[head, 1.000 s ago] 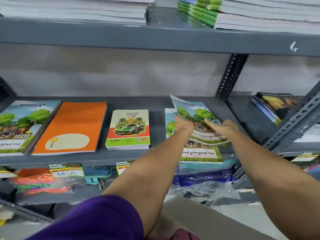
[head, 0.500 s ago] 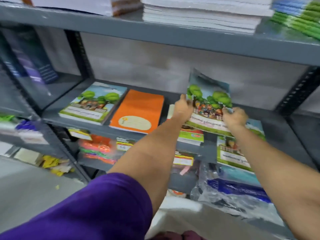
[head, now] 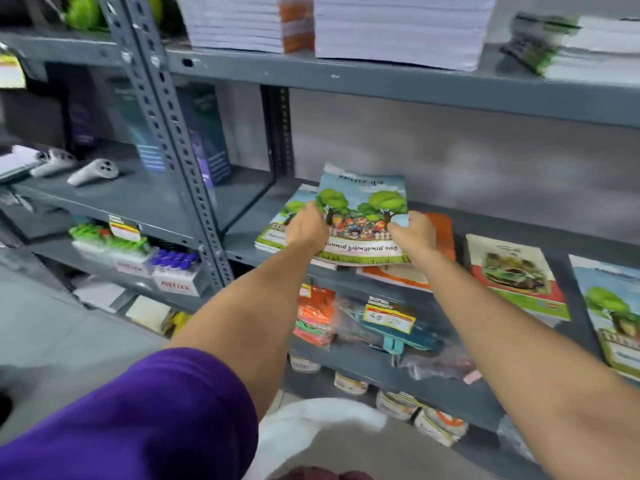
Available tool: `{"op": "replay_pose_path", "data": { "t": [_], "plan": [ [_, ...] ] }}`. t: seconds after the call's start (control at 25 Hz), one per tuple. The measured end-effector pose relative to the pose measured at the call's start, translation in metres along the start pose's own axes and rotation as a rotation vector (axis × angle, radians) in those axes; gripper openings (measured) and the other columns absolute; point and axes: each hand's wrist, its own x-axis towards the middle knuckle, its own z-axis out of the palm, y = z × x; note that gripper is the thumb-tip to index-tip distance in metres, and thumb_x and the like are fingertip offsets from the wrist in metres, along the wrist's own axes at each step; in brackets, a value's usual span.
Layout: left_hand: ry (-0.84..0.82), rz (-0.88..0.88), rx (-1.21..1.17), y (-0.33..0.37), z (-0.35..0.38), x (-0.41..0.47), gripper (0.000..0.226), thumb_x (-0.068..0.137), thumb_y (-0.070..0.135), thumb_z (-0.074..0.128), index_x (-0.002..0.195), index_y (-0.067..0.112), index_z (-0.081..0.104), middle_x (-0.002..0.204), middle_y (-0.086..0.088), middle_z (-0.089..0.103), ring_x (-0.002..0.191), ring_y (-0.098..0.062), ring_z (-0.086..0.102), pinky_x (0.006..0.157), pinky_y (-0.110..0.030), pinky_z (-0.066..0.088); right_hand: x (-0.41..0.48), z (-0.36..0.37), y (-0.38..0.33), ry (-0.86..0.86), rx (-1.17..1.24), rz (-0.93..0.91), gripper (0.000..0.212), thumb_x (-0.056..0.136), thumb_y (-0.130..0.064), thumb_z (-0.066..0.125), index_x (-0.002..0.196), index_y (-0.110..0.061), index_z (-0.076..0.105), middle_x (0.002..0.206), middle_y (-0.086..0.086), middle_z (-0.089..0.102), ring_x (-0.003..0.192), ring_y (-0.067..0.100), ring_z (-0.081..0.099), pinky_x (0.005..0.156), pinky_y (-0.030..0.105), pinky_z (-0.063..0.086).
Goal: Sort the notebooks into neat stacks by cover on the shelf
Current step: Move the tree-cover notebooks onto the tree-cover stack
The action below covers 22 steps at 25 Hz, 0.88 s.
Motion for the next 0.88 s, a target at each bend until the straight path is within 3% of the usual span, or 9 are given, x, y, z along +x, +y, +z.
{"op": "replay_pose_path", "data": {
  "t": [0.12, 0.24, 0.32, 0.48, 0.56, 0.76, 0.88],
  "plan": [
    [-0.009, -0.006, 0.102, -0.046, -0.006, 0.020, 0.032, 0.097, 0.015, 0.041, 0.126, 0.006, 0.048, 0.128, -0.015, 0.060, 0.116, -0.036, 0.059, 0.090, -0.042, 0.046, -0.008, 0.040, -0.024, -0.075, -0.051, -0.012, 0.040, 0.082, -0.021, 0.067, 0.116, -0.004, 0.055, 0.115, 0.013, 0.065, 0.108, 0.031, 0.061, 0.081, 0.032, 0.048],
    [-0.020, 0.016, 0.179, -0.078, -0.008, 0.039, 0.031, 0.097, 0.016, 0.039, 0.124, 0.006, 0.050, 0.128, -0.014, 0.058, 0.115, -0.034, 0.059, 0.089, -0.042, 0.046, -0.011, 0.071, -0.040, -0.148, -0.233, -0.065, 0.045, 0.087, -0.021, 0.065, 0.123, 0.001, 0.048, 0.120, 0.017, 0.060, 0.112, 0.033, 0.057, 0.075, 0.030, 0.043],
    [-0.049, 0.030, 0.256, -0.090, -0.005, 0.046, 0.031, 0.097, 0.015, 0.040, 0.124, 0.006, 0.053, 0.128, -0.013, 0.056, 0.114, -0.033, 0.059, 0.089, -0.040, 0.047, -0.011, 0.087, -0.042, -0.196, -0.338, -0.096, 0.045, 0.088, -0.021, 0.064, 0.123, 0.003, 0.048, 0.122, 0.019, 0.056, 0.113, 0.033, 0.054, 0.080, 0.033, 0.044],
    [-0.160, 0.094, 0.414, -0.106, 0.008, 0.053, 0.030, 0.093, 0.008, 0.048, 0.120, 0.007, 0.061, 0.124, -0.011, 0.058, 0.104, -0.031, 0.064, 0.078, -0.036, 0.048, -0.013, 0.107, -0.034, -0.262, -0.530, -0.092, 0.028, 0.092, -0.024, 0.061, 0.104, 0.001, 0.061, 0.100, 0.013, 0.060, 0.079, 0.025, 0.054, 0.064, 0.031, 0.042],
    [-0.154, 0.114, 0.468, -0.109, 0.010, 0.056, 0.028, 0.092, 0.009, 0.050, 0.118, 0.008, 0.062, 0.122, -0.009, 0.056, 0.100, -0.029, 0.064, 0.071, -0.034, 0.044, -0.016, 0.110, -0.034, -0.279, -0.605, -0.098, 0.027, 0.094, -0.026, 0.059, 0.099, 0.001, 0.063, 0.086, 0.009, 0.056, 0.072, 0.023, 0.053, 0.060, 0.029, 0.041],
    [-0.148, 0.115, 0.510, -0.097, 0.006, 0.061, 0.034, 0.089, 0.023, 0.060, 0.120, 0.009, 0.061, 0.127, -0.008, 0.048, 0.112, -0.028, 0.054, 0.074, -0.033, 0.042, -0.017, 0.103, -0.044, -0.230, -0.683, -0.141, 0.025, 0.089, -0.025, 0.067, 0.096, -0.001, 0.066, 0.087, 0.010, 0.063, 0.071, 0.023, 0.054, 0.058, 0.028, 0.041],
    [-0.111, 0.175, 0.487, -0.077, 0.003, 0.060, 0.044, 0.085, 0.026, 0.065, 0.124, 0.009, 0.055, 0.130, -0.008, 0.046, 0.117, -0.027, 0.049, 0.081, -0.036, 0.045, -0.008, 0.076, -0.044, -0.132, -0.615, -0.091, 0.025, 0.086, -0.021, 0.070, 0.100, -0.001, 0.065, 0.100, 0.013, 0.067, 0.079, 0.027, 0.060, 0.060, 0.028, 0.042]
  ]
}}
